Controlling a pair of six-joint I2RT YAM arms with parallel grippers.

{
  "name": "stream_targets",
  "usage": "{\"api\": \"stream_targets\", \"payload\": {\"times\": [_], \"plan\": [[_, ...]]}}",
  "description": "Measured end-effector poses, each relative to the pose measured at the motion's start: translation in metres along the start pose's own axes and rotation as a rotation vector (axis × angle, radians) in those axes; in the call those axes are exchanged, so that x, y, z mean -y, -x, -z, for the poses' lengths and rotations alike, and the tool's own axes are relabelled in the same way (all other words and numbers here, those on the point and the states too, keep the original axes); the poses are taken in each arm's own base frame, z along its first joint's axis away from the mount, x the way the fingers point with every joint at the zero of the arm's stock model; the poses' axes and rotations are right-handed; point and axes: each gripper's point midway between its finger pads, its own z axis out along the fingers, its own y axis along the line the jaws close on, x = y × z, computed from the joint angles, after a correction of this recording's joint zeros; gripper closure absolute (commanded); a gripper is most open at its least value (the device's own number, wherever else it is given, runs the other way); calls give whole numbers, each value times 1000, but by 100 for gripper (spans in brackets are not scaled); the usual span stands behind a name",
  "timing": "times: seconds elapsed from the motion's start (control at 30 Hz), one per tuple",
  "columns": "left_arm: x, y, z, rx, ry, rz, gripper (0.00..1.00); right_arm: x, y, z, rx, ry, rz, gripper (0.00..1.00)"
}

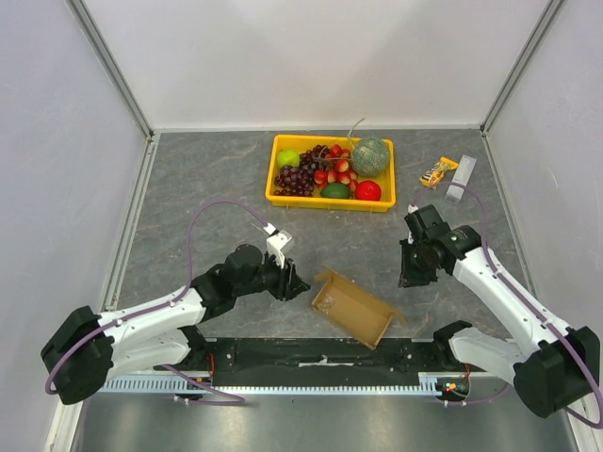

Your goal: Fold the paper box

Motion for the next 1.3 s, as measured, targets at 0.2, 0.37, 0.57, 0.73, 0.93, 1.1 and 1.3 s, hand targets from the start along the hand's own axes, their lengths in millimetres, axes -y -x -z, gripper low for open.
{"api": "stream_targets", "payload": {"times": [0.2, 0.37, 0.57, 0.73, 0.93, 1.1, 1.3], "plan": [[5, 1, 4, 4, -14, -7, 57, 4, -7, 8, 3, -8, -5, 71], [26, -6, 7, -16, -55, -42, 50, -1, -11, 9, 2, 31, -21, 70], [32, -24, 1, -65, -38, -53, 41, -4, -18, 2, -24, 56, -40, 69], [17, -32, -7, -82, 52, -42, 39, -7, -18, 2, -15, 76, -38, 69], [4, -34, -21, -94, 138, -44, 37, -10, -18, 3, -13, 96, -34, 70], [2, -37, -32, -97, 163, -54, 37, -10, -18, 4, -10, 101, -32, 70], [-1, -35, -42, -94, 196, -62, 41, -10, -19, 3, -12, 102, -26, 70]]}}
